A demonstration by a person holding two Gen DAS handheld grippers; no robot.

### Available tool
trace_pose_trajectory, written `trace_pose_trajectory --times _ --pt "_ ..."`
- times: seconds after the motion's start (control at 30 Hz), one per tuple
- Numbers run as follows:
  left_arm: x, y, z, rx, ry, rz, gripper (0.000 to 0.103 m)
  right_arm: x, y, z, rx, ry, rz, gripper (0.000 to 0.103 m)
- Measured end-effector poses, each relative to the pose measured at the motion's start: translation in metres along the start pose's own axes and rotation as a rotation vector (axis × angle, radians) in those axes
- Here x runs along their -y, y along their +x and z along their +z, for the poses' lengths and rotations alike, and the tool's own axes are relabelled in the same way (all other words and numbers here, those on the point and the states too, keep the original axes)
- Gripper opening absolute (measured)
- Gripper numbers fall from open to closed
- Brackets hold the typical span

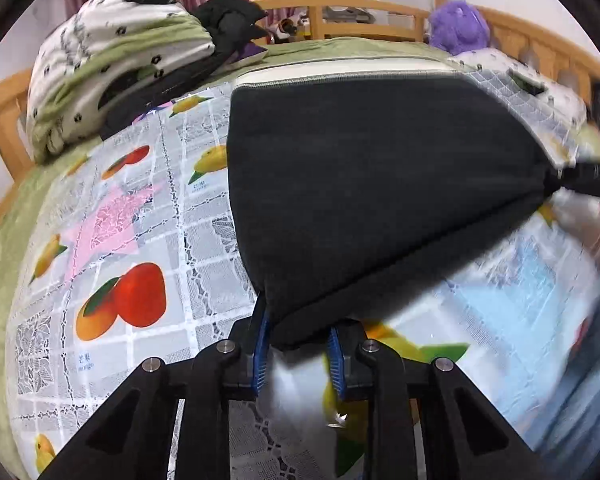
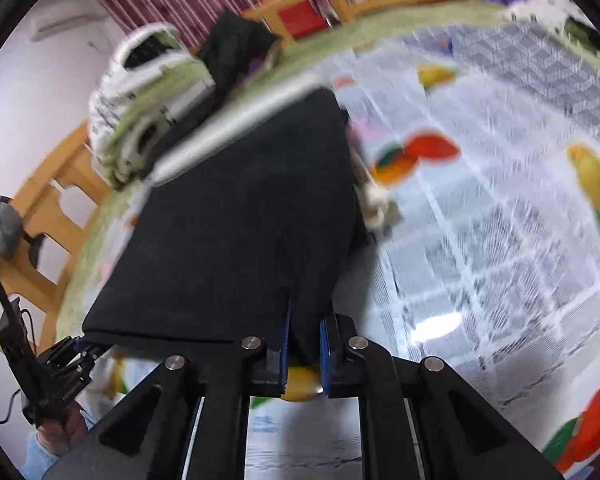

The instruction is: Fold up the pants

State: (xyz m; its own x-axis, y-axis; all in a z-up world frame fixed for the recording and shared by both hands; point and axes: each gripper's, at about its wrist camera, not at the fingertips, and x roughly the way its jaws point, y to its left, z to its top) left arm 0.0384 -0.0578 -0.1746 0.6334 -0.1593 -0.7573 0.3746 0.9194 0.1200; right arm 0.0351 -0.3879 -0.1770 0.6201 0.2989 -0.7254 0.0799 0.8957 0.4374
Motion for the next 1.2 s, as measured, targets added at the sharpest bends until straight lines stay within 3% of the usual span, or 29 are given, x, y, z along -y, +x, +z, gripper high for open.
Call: trace_pose_trajectory --times 0.2,0.3,0.37,0.47,0.53,0.63,0.77,0.9,1.0,1.1,1.2 --pt "-0.017 -0.003 0.002 -0.016 -0.143 -0.079 0.027 -0.004 -0.001 0.0 -0.012 -0.031 -0.019 0.013" --pt "-0.007 -0.005 -0.003 -0.01 -0.095 -0.046 0.024 -0.01 0.003 -0.001 -0.013 -0.067 -0.055 0.014" --pt "-0.011 -0.011 -0.005 -0.019 -0.105 -0.077 0.026 -0.007 -0.006 -0.002 -0.004 -0.053 -0.048 0.015" --pt "-0.018 -0.018 -0.013 -0.052 -0.106 -0.081 0.029 -0.003 -0.01 -0.003 -0.017 -0.062 -0.074 0.029" --pt "-0.018 -0.027 -0.021 -0.068 -0.072 -0.027 0.029 -0.006 -0.016 -0.006 -0.02 -0.116 -0.09 0.029" --pt "-0.027 -0.042 -0.028 -0.061 -0.086 0.011 0.029 -0.013 -0.039 -0.005 0.031 -0.152 -0.111 0.029" --pt "-0.041 -0.052 -0.015 -0.01 -0.171 -0.044 0.029 -0.025 -0.058 0.007 0.108 -0.17 -0.101 0.029" --pt "-0.038 -0.055 0.021 0.076 -0.205 -0.116 0.029 -0.04 -0.046 0.016 0.115 -0.176 -0.094 0.029" --pt "-0.03 -0.033 0.032 0.033 -0.23 -0.196 0.029 -0.04 -0.021 0.01 0.071 -0.176 -0.128 0.028" --pt "-0.021 -0.008 0.021 -0.034 -0.214 -0.175 0.029 -0.037 0.0 -0.005 -0.001 -0.206 -0.174 0.027" --pt "-0.014 -0.014 0.017 -0.022 -0.168 -0.145 0.029 -0.04 -0.005 -0.013 0.003 -0.254 -0.193 0.026"
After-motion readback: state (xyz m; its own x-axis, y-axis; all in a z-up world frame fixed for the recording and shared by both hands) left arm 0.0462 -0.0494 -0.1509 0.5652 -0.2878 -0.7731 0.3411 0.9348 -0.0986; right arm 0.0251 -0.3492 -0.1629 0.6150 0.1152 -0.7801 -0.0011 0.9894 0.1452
